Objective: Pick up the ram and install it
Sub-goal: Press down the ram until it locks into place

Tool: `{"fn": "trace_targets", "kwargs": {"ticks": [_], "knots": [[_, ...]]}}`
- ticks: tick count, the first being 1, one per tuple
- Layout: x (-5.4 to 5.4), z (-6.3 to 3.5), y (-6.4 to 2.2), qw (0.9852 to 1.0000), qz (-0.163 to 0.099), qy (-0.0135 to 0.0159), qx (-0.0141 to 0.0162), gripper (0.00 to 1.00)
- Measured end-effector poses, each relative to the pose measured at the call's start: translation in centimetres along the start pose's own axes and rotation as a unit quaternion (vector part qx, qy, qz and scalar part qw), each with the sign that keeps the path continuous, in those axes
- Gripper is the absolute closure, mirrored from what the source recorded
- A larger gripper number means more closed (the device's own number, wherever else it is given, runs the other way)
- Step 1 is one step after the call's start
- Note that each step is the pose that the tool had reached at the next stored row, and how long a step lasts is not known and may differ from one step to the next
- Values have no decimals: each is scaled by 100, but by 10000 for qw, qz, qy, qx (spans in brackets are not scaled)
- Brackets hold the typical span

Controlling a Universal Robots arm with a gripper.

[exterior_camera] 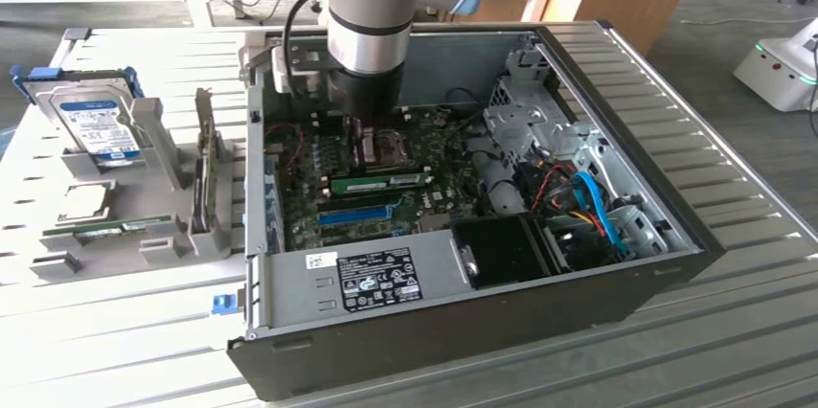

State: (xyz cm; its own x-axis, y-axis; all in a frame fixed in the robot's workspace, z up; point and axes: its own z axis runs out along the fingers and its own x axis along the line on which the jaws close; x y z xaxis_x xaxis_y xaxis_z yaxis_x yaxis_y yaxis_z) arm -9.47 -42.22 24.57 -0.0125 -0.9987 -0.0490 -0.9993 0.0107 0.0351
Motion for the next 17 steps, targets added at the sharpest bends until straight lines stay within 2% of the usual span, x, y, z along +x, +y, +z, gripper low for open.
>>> {"fn": "trace_targets", "kwargs": {"ticks": [17], "knots": [[5, 91, -3, 10000, 0, 1, -1, 89]]}}
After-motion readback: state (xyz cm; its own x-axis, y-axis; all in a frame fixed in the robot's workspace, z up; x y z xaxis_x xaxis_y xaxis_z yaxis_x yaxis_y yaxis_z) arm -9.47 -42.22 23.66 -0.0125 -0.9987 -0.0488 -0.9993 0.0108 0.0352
